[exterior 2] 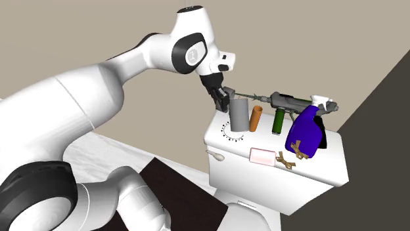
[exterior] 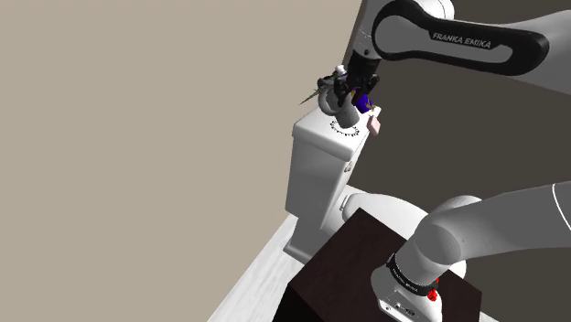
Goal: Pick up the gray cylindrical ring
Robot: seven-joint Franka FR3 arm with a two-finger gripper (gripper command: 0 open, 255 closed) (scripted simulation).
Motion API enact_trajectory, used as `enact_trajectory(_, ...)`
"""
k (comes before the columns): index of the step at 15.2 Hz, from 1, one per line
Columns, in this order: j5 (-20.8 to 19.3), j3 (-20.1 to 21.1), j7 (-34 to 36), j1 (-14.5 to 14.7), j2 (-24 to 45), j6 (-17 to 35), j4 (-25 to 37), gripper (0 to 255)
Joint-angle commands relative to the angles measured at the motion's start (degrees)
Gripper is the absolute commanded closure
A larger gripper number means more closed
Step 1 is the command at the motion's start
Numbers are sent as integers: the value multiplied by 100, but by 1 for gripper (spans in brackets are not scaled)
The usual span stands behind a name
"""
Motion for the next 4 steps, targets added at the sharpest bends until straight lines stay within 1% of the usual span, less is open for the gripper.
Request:
enact_trajectory(1,3,9,-20,-5,47,-158,206,255)
enact_trajectory(4,3,10,-36,-9,69,-241,312,255)
